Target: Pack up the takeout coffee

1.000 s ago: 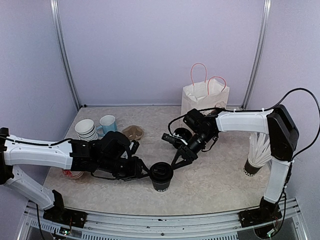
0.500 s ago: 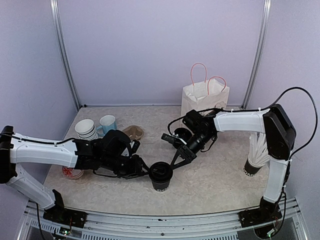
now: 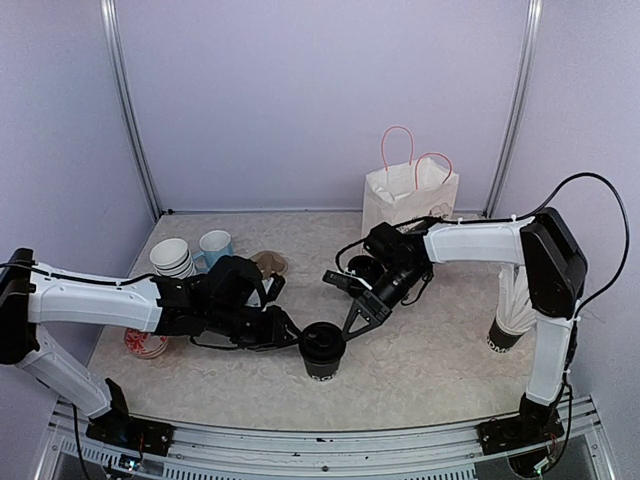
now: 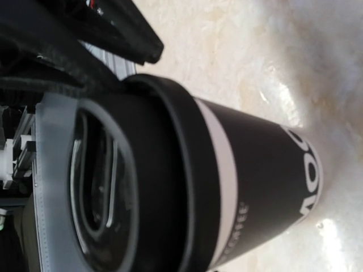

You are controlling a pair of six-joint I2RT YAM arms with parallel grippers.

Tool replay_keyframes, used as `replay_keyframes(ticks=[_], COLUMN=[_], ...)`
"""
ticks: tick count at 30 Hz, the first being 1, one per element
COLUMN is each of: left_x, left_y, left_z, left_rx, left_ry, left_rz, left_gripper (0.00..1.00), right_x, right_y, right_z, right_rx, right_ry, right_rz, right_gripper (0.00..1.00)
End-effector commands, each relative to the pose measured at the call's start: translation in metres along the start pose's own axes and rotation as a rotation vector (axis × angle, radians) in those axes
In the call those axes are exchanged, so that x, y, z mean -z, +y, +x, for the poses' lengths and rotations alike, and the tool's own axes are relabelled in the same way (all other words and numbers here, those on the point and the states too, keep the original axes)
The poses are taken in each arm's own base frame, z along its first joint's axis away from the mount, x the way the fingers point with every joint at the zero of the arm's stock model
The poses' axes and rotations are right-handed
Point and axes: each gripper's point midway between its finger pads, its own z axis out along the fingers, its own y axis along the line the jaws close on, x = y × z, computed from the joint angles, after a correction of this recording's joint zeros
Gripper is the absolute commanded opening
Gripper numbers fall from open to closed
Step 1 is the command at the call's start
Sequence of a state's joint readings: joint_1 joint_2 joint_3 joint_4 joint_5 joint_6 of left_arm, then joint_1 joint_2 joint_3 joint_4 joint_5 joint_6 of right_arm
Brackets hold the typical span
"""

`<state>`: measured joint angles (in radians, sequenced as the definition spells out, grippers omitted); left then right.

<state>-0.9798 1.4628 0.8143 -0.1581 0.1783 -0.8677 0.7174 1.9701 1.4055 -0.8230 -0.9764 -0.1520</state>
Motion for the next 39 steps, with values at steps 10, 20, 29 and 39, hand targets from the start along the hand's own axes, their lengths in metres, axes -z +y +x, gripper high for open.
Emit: replay_keyframes(ticks=[10, 20, 29, 39], left_x=[-0.026, -0.005, 0.019, 0.038], left_y=[0.068, -0.024, -0.047, -0.016], left_z=[0.023, -0.048, -0.06, -0.01], left_rx=[-0.125, -0.273, -0.279, -0.051], left_ry=[0.096, -0.126, -0.185, -0.104], left_rz=[-0.325, -0.186, -0.153, -0.107], left_gripper=[0.35, 0.49, 0.59, 0.47], right_x=[0.0, 0.001, 0.001, 0.029], right_y=[0.012, 0.023, 0.017, 0.008], right_z=[0.016, 0.025, 0.05, 0.021], right_rx=[0.233, 0.253, 0.241, 0.232], right_ry=[0.023, 0.032, 0.095, 0.016], right_rz=[0.111, 0.074, 0.104, 0.144], right_gripper=[0.31, 0.4, 0.43, 0.36])
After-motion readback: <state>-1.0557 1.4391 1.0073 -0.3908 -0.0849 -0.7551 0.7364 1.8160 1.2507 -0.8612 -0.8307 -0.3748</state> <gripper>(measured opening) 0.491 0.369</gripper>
